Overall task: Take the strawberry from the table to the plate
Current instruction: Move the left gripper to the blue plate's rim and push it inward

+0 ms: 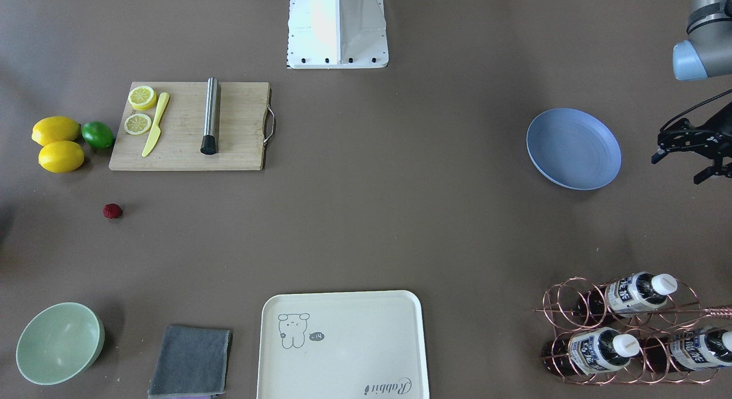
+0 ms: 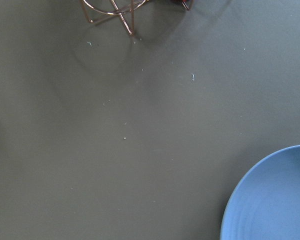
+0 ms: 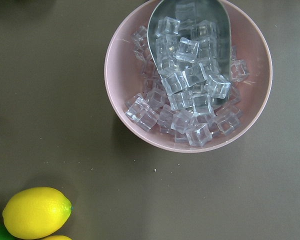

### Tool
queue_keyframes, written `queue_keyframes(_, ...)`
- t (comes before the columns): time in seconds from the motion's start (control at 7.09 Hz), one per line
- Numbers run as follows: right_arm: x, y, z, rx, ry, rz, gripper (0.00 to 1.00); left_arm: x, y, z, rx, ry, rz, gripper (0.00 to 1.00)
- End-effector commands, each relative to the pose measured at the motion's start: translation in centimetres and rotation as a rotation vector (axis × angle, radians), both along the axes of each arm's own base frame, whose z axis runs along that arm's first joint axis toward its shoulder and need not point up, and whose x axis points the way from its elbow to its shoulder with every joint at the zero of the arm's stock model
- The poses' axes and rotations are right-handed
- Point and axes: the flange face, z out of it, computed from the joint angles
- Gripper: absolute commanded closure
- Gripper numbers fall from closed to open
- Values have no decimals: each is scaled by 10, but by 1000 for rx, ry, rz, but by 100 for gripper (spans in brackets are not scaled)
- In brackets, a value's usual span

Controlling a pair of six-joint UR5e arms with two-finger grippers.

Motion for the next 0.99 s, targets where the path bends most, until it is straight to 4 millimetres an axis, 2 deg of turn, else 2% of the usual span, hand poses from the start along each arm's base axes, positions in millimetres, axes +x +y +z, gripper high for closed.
queue_keyframes(0.0, -3, 0, 0, 1, -1, -7, 0, 34, 17, 10, -47, 52, -6, 2)
queue_keyframes(0.14, -3, 1, 1, -4, -3, -7, 0, 41, 32, 20, -62, 62, 0, 2)
queue_keyframes(0.42, -4, 0, 1, -3, -1, -11, 0, 59, 45, 42, -58, 84, 19, 2)
queue_keyframes(0.71, -5, 0, 1, -4, -1, -13, 0, 68, 56, 42, -52, 122, 29, 3)
queue_keyframes(0.85, -5, 0, 2, -4, 5, -13, 0, 67, 62, 45, -53, 129, 31, 9)
